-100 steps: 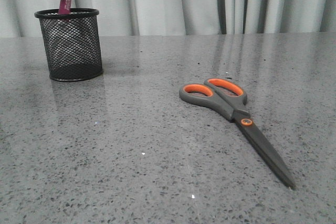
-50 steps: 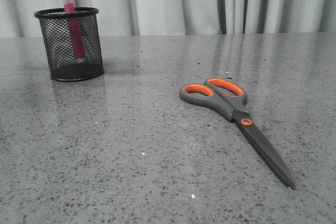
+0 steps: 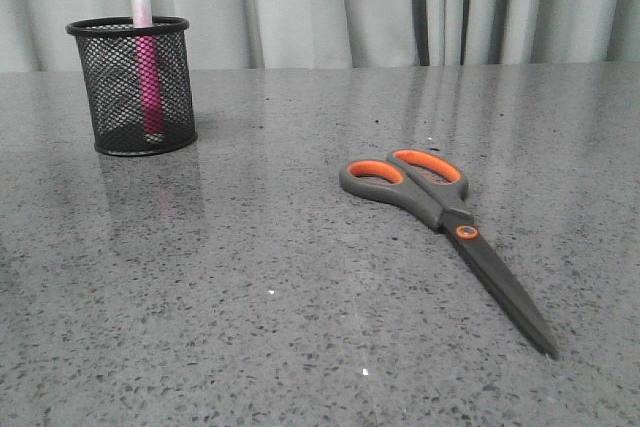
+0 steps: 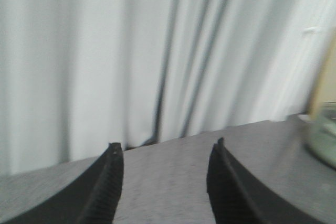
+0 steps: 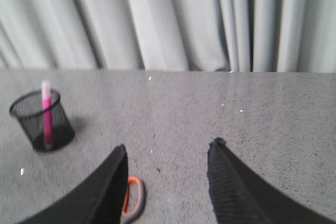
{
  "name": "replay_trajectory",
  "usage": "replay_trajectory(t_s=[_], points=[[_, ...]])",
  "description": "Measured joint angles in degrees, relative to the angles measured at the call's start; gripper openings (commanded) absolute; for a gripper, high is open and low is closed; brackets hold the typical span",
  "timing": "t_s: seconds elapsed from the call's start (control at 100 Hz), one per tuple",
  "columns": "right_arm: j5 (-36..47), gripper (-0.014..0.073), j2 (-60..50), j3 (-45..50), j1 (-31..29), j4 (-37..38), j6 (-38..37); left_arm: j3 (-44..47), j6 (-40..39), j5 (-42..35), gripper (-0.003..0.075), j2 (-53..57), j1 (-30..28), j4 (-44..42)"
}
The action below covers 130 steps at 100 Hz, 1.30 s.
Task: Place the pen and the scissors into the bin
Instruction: 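Move the right gripper down over the grey-orange scissors, then grasp the scissors at the pivot with the right gripper and lift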
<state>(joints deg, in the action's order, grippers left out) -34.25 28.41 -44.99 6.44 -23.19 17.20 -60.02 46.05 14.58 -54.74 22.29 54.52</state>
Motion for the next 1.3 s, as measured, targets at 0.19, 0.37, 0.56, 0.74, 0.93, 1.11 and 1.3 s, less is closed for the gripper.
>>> replay_trajectory(t_s=[0.19, 0.37, 0.56, 0.74, 0.93, 1.11, 1.3], points=[[-3.73, 0.0295, 11.27, -3.58, 2.04, -4.72, 7.49, 0.43, 0.00, 11.66, 0.0294, 10.68, 0.05, -2.39], [-5.36, 0.0295, 20.81, -6.27, 10.12, -4.54, 8.27, 3.37, 0.00, 14.35, 0.0294, 16.68, 0.05, -3.09], [-8.69, 0.0295, 32.81, -13.44, 20.90, 8.00, -5.03, 6.17, 0.03, 14.78, 0.0294, 18.66, 0.05, -3.23], [-19.88, 0.0296, 45.21, -22.08, 28.25, 22.15, -21.84, 6.93, 0.03, 16.87, 0.0294, 18.78, 0.05, -4.13], [-26.63, 0.0342, 54.77, -25.44, 29.80, 24.64, -28.21, 6.99, 0.03, 17.23, 0.0294, 19.00, 0.05, -5.61], [-27.02, 0.0365, 58.78, -25.66, 29.80, 22.54, -29.20, 6.99, 0.03, 17.37, 0.0294, 19.00, 0.05, -7.52], [-27.02, 0.0365, 61.61, -25.66, 30.05, 21.70, -29.80, 7.66, 0.03, 17.41, 0.0294, 19.00, 0.05, -8.21]])
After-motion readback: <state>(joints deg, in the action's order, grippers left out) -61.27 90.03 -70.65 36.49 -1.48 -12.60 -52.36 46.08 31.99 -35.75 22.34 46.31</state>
